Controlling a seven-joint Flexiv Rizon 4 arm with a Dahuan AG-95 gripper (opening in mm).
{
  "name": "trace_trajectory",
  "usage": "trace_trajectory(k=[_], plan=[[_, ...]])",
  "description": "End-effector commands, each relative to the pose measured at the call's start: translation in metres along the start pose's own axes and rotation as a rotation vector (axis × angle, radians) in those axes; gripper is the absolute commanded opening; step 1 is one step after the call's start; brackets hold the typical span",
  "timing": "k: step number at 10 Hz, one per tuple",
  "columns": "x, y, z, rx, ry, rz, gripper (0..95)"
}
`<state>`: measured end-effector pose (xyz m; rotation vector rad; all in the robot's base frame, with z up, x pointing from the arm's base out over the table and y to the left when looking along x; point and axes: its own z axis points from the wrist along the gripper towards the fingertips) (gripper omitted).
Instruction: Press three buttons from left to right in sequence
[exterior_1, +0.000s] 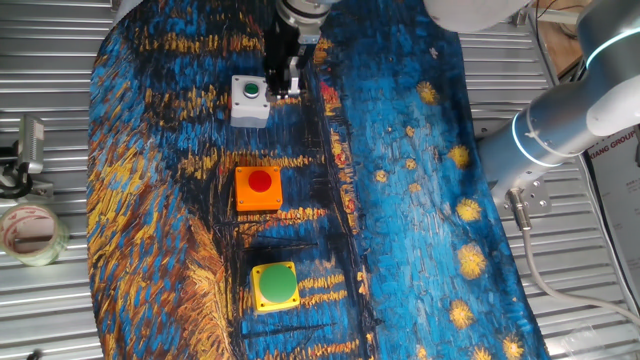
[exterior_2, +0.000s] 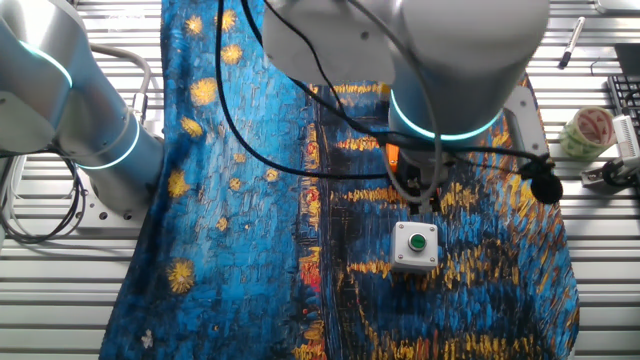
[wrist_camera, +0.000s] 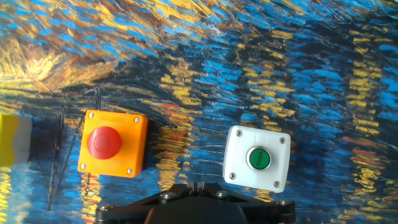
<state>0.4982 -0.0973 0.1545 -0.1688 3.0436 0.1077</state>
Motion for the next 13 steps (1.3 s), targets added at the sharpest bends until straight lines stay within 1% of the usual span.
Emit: trace_trajectory(k=[1,3,5,8,10,13], plan=[[0.001,-0.002,0.002,0.015,-0.015,-0.003,0.0],[0.002,-0.005,0.007,0.05,-0.033,-0.005,0.0],[0.002,-0.005,0.008,0.058,-0.038,0.007,0.0],[0.001,-0.005,0.011,0.046,-0.032,0.037,0.0],[0.001,-0.005,0.014,0.044,-0.03,0.033,0.0],[0.001,-0.005,0.014,0.04,-0.032,0.028,0.0]])
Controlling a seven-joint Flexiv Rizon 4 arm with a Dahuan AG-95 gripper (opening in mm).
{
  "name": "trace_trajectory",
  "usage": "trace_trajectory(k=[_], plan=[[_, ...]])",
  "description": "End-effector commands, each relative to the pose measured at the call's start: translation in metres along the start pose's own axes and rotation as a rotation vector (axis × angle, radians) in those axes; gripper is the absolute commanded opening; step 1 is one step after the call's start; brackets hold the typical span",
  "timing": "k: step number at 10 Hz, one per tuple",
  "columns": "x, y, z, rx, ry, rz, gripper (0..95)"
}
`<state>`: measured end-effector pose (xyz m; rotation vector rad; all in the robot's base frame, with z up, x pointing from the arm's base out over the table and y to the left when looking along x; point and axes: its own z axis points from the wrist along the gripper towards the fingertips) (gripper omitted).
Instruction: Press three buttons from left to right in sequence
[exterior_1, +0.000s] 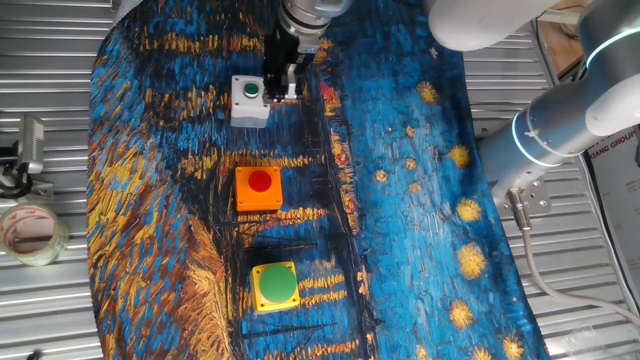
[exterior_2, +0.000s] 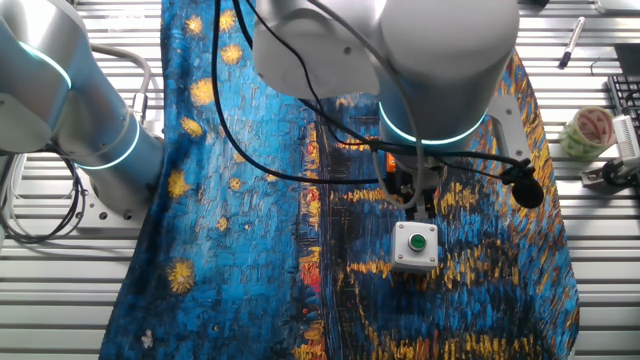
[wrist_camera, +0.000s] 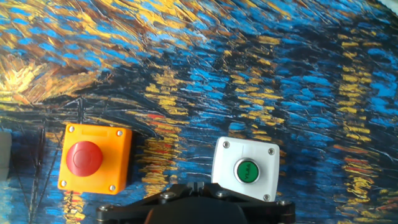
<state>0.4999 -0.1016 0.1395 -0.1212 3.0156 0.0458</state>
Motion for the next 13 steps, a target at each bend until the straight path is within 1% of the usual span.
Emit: trace_trajectory(k=[1,3,13], plan=[[0.0008,0.0006,-0.0013,-0.005,-0.001,0.0,0.0],[0.0009,0.0006,-0.0013,-0.005,0.002,-0.001,0.0],[0.0009,0.0006,-0.0015,-0.013,0.0,-0.014,0.0]])
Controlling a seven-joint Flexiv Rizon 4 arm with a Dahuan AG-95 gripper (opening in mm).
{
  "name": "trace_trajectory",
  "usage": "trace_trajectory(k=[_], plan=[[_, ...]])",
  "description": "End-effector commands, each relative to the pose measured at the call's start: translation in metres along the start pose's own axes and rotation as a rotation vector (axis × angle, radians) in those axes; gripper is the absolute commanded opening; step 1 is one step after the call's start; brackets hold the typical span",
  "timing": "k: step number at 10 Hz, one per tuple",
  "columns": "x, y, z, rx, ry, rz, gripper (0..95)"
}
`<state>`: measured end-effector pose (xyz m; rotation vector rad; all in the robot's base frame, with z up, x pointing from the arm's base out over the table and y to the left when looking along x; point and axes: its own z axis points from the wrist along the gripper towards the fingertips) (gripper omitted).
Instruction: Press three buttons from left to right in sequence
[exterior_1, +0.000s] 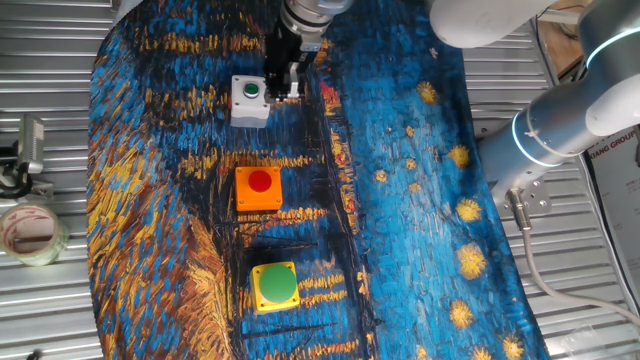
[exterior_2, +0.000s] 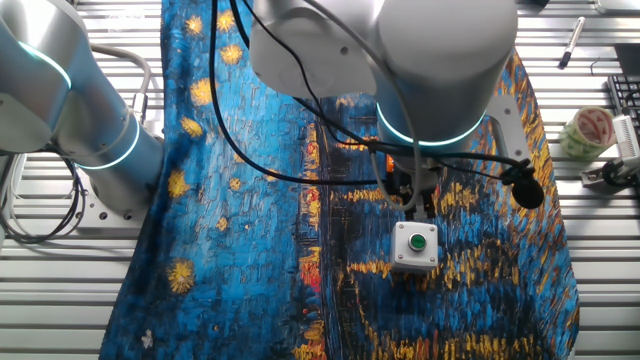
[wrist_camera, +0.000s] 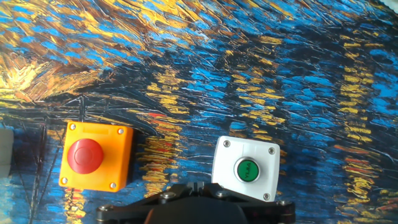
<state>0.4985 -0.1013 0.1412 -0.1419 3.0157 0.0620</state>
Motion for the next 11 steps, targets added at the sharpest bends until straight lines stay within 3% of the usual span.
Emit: trace_trajectory(k=[1,11], plan=[[-0.0002,0.0001,0.0003,0.001,-0.001,-0.001,0.0],[-0.0002,0.0001,0.0003,0.001,0.001,-0.007,0.0]])
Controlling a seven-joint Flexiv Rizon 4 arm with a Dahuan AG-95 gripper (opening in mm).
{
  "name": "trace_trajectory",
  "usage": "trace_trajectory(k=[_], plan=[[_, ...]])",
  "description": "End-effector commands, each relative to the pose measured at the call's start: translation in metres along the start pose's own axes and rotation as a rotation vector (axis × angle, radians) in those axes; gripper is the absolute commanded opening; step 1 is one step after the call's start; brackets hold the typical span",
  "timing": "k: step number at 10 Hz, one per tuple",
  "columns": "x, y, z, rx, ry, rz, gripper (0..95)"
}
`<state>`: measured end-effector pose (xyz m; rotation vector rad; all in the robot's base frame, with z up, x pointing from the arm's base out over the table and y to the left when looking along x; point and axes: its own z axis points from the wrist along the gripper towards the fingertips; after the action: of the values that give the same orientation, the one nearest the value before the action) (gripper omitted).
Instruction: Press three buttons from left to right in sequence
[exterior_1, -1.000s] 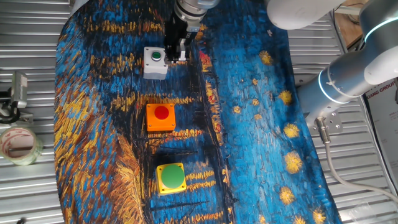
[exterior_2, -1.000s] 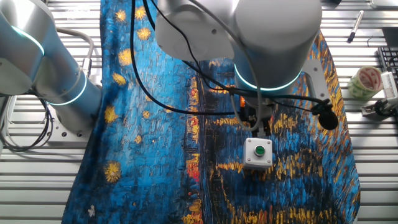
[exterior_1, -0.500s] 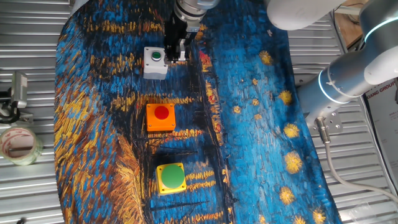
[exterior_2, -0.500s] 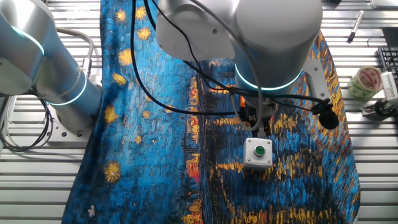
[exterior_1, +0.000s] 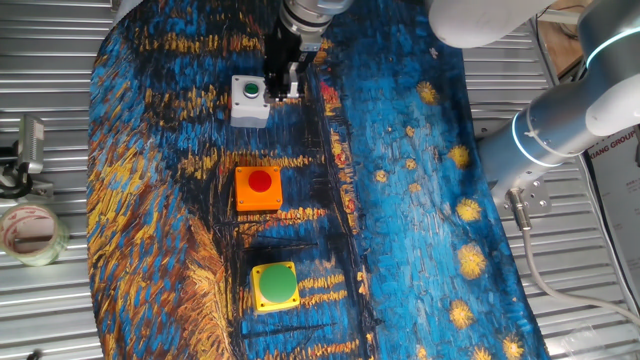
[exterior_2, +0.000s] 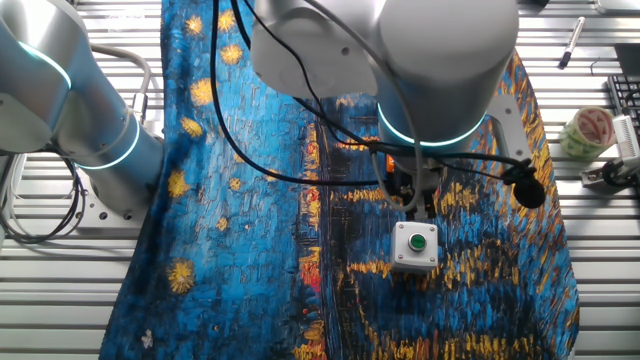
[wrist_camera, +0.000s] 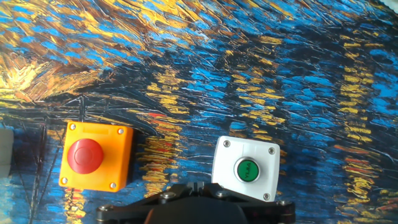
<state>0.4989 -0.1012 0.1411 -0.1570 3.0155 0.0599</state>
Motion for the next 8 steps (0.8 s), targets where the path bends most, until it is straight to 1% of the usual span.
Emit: trace_trajectory(k=[1,2,3,4,8], plan=[[0.0001,0.0001,0.0002,0.003,0.003,0.008,0.0],[0.0001,0.0001,0.0002,0.007,0.004,0.024,0.0],[0.0001,0.0001,0.0002,0.023,0.005,0.045,0.0],[0.0001,0.0001,0.0002,0.024,0.004,0.068,0.0],[0.0001,0.0001,0.0002,0.031,-0.002,0.098,0.0]])
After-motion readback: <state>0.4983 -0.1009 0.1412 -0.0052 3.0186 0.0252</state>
